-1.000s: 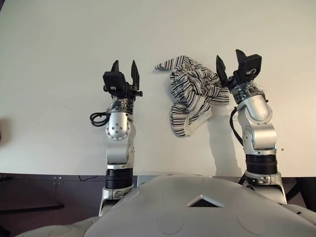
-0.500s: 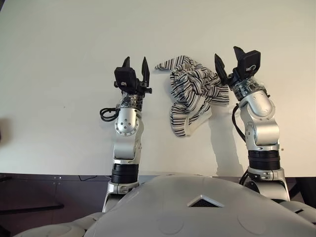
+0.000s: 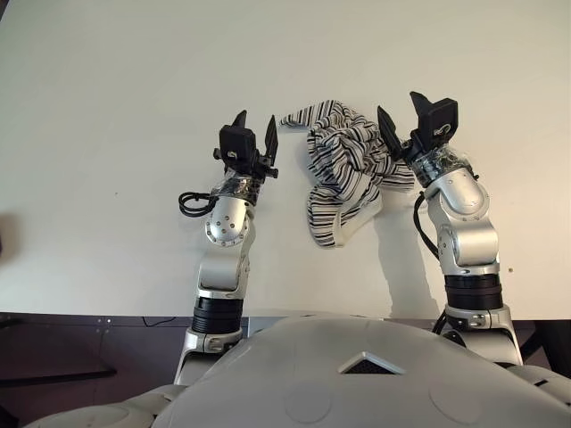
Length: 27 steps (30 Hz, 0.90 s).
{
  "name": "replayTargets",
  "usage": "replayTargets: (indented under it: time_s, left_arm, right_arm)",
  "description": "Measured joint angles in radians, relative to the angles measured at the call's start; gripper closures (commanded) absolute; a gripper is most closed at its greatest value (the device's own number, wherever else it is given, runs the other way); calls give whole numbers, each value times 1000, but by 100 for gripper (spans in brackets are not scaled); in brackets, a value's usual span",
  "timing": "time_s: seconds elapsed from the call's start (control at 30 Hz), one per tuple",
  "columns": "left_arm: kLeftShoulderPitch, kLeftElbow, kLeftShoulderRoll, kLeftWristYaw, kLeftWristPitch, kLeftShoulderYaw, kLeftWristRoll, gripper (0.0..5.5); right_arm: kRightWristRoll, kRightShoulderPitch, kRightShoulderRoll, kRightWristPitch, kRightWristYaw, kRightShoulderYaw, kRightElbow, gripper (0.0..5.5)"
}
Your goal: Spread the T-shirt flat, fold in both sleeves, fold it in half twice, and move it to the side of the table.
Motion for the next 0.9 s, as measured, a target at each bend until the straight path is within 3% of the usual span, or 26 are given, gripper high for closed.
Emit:
replayTargets:
  time_s: [0.1, 0.27, 0.43, 0.63, 0.9]
  left_arm:
    - [2, -35, 49, -71, 26, -40, 10, 303]
    - [-14, -174, 347, -450, 61, -197, 32, 303]
    - [-39, -136, 542, -655, 23, -276, 98, 303]
    - [-151, 48, 637, -644, -304, -392, 269, 303]
    - [-165, 177, 801, -549, -522, -337, 285, 303]
  right_arm:
    - [-12, 5, -14, -2, 16, 12, 0, 246]
    - [-110, -2, -192, -75, 142, 53, 167, 246]
    - [-202, -87, -318, -199, 260, 129, 306, 246]
    - [-424, -196, -490, -517, 261, 245, 446, 246]
    - [-692, -303, -632, -800, -22, 269, 700, 246]
